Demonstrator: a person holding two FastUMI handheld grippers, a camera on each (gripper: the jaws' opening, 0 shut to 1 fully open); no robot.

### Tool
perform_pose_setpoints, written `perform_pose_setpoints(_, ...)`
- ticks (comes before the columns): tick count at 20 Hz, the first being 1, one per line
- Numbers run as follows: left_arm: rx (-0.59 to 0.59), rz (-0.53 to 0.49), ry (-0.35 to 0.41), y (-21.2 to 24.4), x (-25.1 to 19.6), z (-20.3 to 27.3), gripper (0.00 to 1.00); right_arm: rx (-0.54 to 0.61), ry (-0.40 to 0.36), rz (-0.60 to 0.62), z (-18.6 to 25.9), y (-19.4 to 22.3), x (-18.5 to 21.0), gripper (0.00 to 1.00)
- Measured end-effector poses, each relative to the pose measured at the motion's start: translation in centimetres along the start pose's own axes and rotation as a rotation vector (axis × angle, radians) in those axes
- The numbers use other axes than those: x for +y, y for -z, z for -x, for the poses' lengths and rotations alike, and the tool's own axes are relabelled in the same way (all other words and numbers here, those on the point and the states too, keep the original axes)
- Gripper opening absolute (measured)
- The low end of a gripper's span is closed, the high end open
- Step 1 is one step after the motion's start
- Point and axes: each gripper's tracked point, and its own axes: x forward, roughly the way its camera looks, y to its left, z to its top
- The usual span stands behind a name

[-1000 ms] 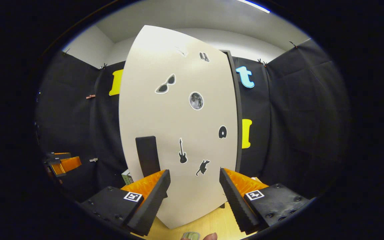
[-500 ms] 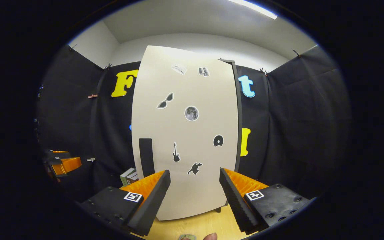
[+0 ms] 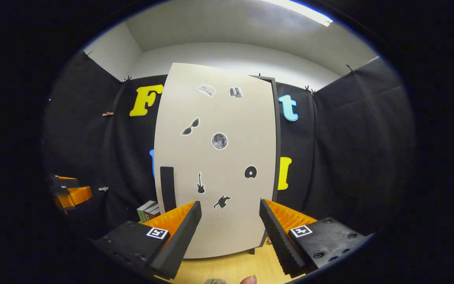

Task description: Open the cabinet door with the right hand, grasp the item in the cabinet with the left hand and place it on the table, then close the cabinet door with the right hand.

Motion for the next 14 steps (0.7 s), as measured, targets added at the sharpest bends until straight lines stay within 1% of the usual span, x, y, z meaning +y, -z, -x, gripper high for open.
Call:
perform_pose_setpoints(5, 0.003, -0.007, -0.012, 0.2, 0.1, 0.6, 0.94, -0.009, 0.012, 0.002, 0.3, -0.1, -0.3, 0.96)
perform_pose_setpoints(14, 0.011, -0.008, 0.004, 0.6, -0.6, 1.4, 0.95, -0.006, 0.019, 0.004, 1.0, 0.0, -0.6, 0.96)
